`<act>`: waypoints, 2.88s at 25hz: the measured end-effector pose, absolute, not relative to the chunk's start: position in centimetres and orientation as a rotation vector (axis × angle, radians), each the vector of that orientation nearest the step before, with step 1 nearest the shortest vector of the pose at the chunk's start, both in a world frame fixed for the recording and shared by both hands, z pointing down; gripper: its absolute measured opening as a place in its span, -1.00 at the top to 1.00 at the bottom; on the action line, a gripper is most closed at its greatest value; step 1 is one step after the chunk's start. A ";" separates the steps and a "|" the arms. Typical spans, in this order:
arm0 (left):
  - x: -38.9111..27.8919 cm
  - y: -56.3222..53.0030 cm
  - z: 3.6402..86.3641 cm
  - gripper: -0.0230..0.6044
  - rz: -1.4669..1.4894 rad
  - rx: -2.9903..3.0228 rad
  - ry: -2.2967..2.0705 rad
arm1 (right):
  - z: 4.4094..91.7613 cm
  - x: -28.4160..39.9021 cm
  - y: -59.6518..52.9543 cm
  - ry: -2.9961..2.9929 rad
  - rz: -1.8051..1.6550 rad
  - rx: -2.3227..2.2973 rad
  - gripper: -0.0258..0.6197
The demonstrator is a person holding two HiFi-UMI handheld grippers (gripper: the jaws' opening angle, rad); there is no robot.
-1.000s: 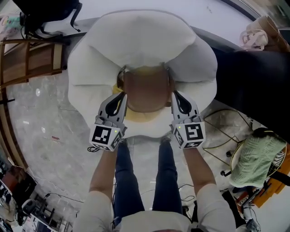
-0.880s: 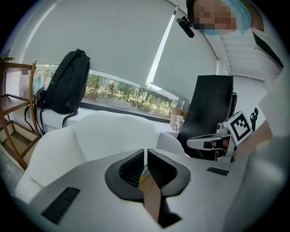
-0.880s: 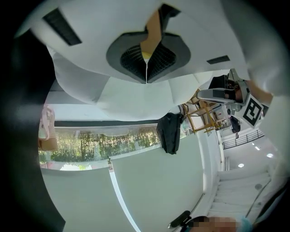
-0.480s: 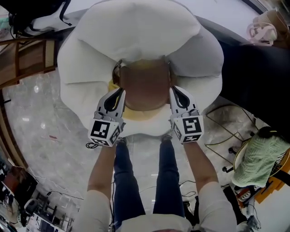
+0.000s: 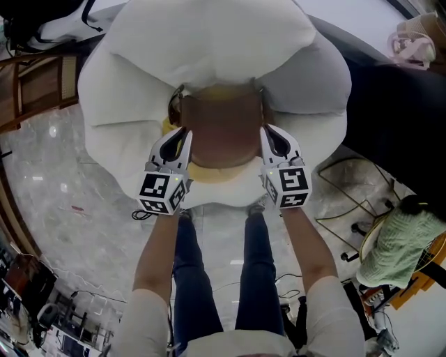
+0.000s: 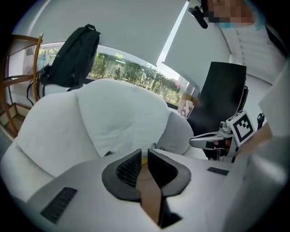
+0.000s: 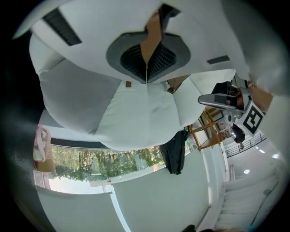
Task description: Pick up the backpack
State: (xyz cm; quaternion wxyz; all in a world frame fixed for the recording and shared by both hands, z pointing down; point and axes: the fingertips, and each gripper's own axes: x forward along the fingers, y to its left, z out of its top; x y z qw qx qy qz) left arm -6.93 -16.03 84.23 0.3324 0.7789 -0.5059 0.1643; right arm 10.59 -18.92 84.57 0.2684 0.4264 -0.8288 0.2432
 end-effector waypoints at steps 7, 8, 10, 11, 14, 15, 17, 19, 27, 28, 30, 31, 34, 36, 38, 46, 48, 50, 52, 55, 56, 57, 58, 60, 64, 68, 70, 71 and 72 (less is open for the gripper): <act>-7.8 -16.4 87.4 0.79 0.455 1.953 -1.321 | 87.3 10.6 -19.9 -2.202 0.645 1.108 0.83; -7.9 -16.5 87.7 0.79 0.453 1.947 -1.323 | 87.6 10.6 -20.0 -2.198 0.643 1.107 0.83; -8.1 -16.6 88.2 0.79 0.451 1.931 -1.323 | 88.3 10.7 -20.2 -2.190 0.643 1.105 0.83; -8.1 -16.6 88.7 0.79 0.452 1.919 -1.321 | 88.8 10.7 -20.3 -2.186 0.645 1.102 0.83; -8.4 -16.6 90.0 0.79 0.469 1.884 -1.311 | 90.4 10.7 -20.1 -2.166 0.672 1.083 0.83; -8.4 -16.6 90.4 0.79 0.476 1.876 -1.306 | 90.9 10.7 -20.1 -2.157 0.682 1.076 0.83; -8.3 -16.6 91.1 0.79 0.493 1.868 -1.296 | 91.8 11.0 -20.1 -2.142 0.692 1.068 0.83; -8.3 -16.7 91.9 0.78 0.514 1.855 -1.296 | 92.6 11.3 -20.2 -2.130 0.692 1.064 0.82; -9.4 -16.8 95.1 0.05 0.580 1.772 -1.304 | 96.3 12.5 -20.4 -2.055 0.737 1.031 0.04; -9.4 -16.8 95.5 0.04 0.584 1.769 -1.294 | 96.7 12.6 -20.3 -2.049 0.753 1.024 0.02; -9.4 -16.8 96.4 0.02 0.596 1.760 -1.270 | 97.4 12.7 -20.4 -2.041 0.809 1.022 -0.01; -9.3 -16.8 96.9 0.01 0.604 1.756 -1.256 | 97.8 12.6 -20.4 -2.038 0.850 1.025 -0.02; -9.1 -16.6 98.1 -0.03 0.627 1.747 -1.217 | 98.9 12.4 -20.4 -2.035 0.947 1.010 -0.07; -9.0 -16.7 98.7 -0.04 0.635 1.739 -1.201 | 99.8 12.3 -20.3 -2.037 0.964 0.988 -0.08; -9.0 -16.8 99.3 -0.04 0.637 1.723 -1.191 | 100.5 12.3 -20.4 -2.019 0.985 0.979 -0.10; -8.6 -16.7 101.3 -0.04 0.607 1.661 -1.143 | 101.5 12.4 -20.5 -1.979 1.101 0.978 -0.15; -8.5 -16.7 101.7 -0.04 0.584 1.640 -1.137 | 101.8 12.2 -20.4 -1.977 1.143 0.971 -0.15; -8.4 -16.7 102.0 -0.04 0.570 1.627 -1.137 | 102.0 11.8 -20.3 -1.977 1.173 0.948 -0.15; -8.4 -16.8 102.1 -0.04 0.568 1.623 -1.136 | 102.1 11.2 -20.0 -1.983 1.174 0.899 -0.15; -8.3 -16.9 102.2 -0.04 0.572 1.626 -1.136 | 102.1 10.6 -19.8 -1.987 1.142 0.856 -0.15; -8.3 -16.9 102.2 -0.04 0.576 1.629 -1.138 | 102.1 10.7 -19.7 -1.987 1.143 0.855 -0.15; -8.3 -16.9 102.2 -0.04 0.580 1.631 -1.142 | 102.0 10.7 -19.7 -1.987 1.148 0.856 -0.15; -8.2 -16.9 102.2 -0.04 0.585 1.633 -1.145 | 101.9 10.8 -19.7 -1.985 1.152 0.859 -0.15; -8.2 -16.8 102.1 -0.04 0.596 1.638 -1.146 | 101.8 10.9 -19.6 -1.982 1.129 0.868 -0.09; -8.0 -16.7 101.7 0.10 0.611 1.656 -1.143 | 101.3 11.0 -19.4 -1.993 1.027 0.902 0.10; -7.8 -16.5 101.2 0.22 0.609 1.672 -1.149 | 100.7 11.1 -19.2 -2.000 1.011 0.950 0.20; -7.8 -16.4 100.9 0.29 0.602 1.674 -1.155 | 100.4 11.2 -19.2 -2.011 1.023 0.961 0.23; -7.7 -16.4 100.7 0.31 0.597 1.675 -1.157 | 100.2 11.2 -19.1 -2.016 1.030 0.967 0.24; -7.7 -16.3 100.5 0.34 0.592 1.678 -1.160 | 100.0 11.2 -19.1 -2.020 1.035 0.975 0.26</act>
